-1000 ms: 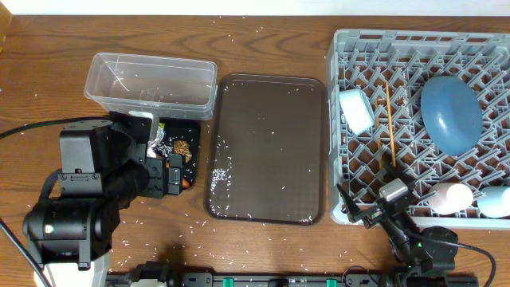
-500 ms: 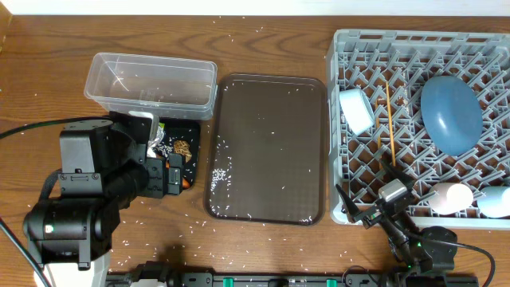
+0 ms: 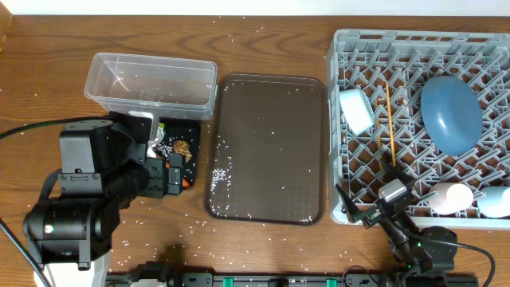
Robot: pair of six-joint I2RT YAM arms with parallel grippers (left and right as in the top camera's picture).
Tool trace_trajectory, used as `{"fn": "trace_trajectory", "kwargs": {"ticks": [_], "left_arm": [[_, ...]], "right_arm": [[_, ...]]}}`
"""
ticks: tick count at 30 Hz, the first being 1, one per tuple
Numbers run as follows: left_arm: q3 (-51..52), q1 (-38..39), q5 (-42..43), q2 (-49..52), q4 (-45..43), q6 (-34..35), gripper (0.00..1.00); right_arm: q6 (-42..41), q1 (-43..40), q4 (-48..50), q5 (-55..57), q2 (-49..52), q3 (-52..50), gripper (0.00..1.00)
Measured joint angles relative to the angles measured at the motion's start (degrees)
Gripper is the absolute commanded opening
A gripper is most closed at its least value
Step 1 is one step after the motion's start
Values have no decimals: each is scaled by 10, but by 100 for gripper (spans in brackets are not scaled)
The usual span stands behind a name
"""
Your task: Sort waste into correct bins and load items into the dishwasher rack
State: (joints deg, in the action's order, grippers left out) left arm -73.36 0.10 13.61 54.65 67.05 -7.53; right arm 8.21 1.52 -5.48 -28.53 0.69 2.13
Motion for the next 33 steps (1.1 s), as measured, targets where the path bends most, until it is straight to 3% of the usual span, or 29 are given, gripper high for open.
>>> {"fn": "trace_trajectory", "kwargs": {"ticks": [25,33], "left_arm": [[0,0,0,0,-1,0,98],[45,0,-4,-71,-160,-6,98]], "right_arm": [[0,0,0,0,0,0,99],[0,0,2,0,0,0,99]]}}
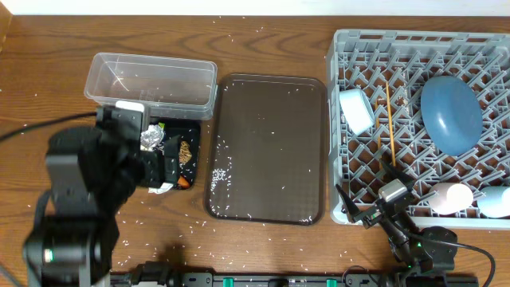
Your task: Sort waste into correct bins and load items into the dishwasher rack
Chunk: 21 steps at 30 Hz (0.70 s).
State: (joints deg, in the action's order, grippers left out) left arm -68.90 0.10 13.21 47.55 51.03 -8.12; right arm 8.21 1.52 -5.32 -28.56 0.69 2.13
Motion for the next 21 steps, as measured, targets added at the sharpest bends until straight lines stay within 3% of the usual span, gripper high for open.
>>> {"fn": "trace_trajectory", "kwargs": {"ticks": [14,21], "left_arm": [[270,26,6,-242,-253,-83,98],[386,26,6,-331,-316,-89,98]], "right_arm": [[0,0,0,0,0,-1,99],[0,0,0,-1,0,-1,99]]}}
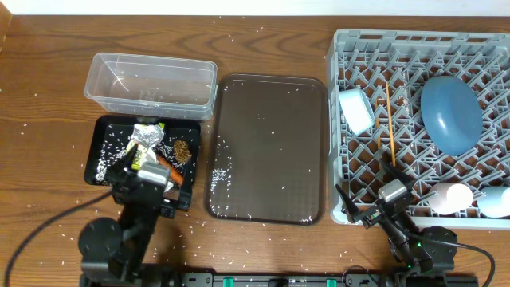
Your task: Sort waste into correct bins and load items into the dishwasher rack
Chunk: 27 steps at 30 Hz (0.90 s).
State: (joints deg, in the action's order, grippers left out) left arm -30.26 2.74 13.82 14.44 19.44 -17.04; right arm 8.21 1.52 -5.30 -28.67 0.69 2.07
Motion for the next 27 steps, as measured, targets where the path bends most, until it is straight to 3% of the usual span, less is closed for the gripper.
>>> {"fn": "trace_trajectory", "kwargs": {"ticks": [12,18,27], "left_arm": [[86,0,-2,-129,-17,-4,98],[105,0,-5,-139,-18,-8,98],[203,0,-5,-139,-119,-9,98]], "right_arm": [[0,0,0,0,0,0,99],[0,0,0,0,0,0,99],[0,0,0,0,0,0,99]]}}
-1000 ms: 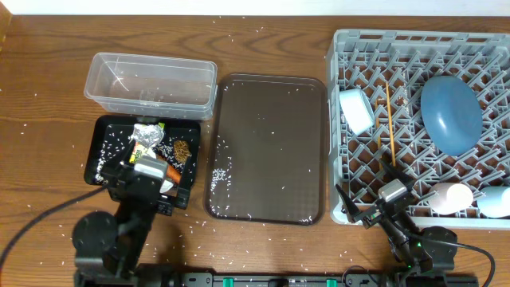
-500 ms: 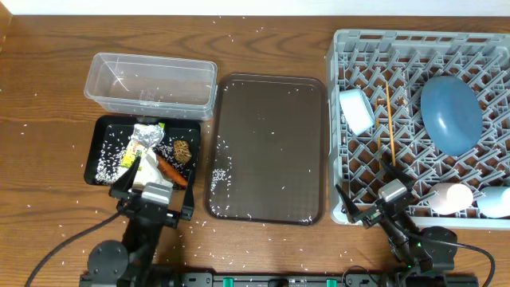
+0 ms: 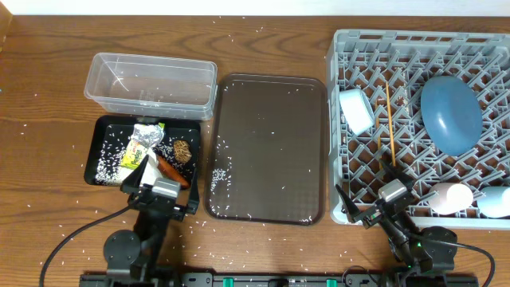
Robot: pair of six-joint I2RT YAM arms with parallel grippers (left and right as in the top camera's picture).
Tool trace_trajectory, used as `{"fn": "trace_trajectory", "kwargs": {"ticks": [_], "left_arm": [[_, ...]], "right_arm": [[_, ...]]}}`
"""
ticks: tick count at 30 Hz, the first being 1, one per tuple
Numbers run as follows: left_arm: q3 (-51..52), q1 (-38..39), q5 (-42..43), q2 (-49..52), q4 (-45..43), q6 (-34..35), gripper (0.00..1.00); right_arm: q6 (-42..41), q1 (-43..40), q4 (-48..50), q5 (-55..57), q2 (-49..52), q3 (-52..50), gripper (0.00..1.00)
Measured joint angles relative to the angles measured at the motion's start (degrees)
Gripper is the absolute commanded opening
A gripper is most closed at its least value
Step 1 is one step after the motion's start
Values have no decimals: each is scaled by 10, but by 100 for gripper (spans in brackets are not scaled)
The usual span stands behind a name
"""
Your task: Sort waste into correct bins and load items into the dishwasher rack
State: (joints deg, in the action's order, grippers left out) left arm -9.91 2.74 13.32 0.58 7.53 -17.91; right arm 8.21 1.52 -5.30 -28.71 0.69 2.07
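Observation:
A black waste tray [image 3: 100, 163] at the left holds a green and silver wrapper [image 3: 137, 145], a brown lump [image 3: 182, 150], an orange-red piece [image 3: 169, 169] and scattered rice. Behind it stands a clear plastic bin [image 3: 151, 80] with a few grains inside. My left gripper [image 3: 161, 198] sits low at the tray's front edge, its fingers apart with nothing between them. The grey dishwasher rack [image 3: 351, 48] at the right carries a white cup [image 3: 356, 109], a chopstick [image 3: 390, 119] and a blue bowl [image 3: 452, 112]. My right gripper [image 3: 368, 195] rests open at the rack's front left corner.
A brown serving tray [image 3: 267, 147] with loose rice lies between the bins and the rack. Two white items [image 3: 450, 195] lie at the rack's front right. Rice grains are strewn over the wooden table. Cables trail along the front edge.
My left arm has drawn a little further back and lower toward the front edge, uncovering more of the black tray. The right arm and the rack's contents have not moved.
At first my left arm hung over the black tray, hiding most of it. Then it was still there with crumpled foil showing at its fingers. After that it stood at the tray's front edge, the wrapper lying in the tray. Now it sits lower still.

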Motion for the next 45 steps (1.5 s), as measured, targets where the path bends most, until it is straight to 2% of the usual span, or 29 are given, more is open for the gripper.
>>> {"fn": "trace_trajectory", "kwargs": {"ticks": [7,45], "left_arm": [[85,0,-1,0,-95,0,98],[91,0,-8,0,-74,0,98]], "right_arm": [[0,0,0,0,0,0,99],[0,0,0,0,0,0,99]]}}
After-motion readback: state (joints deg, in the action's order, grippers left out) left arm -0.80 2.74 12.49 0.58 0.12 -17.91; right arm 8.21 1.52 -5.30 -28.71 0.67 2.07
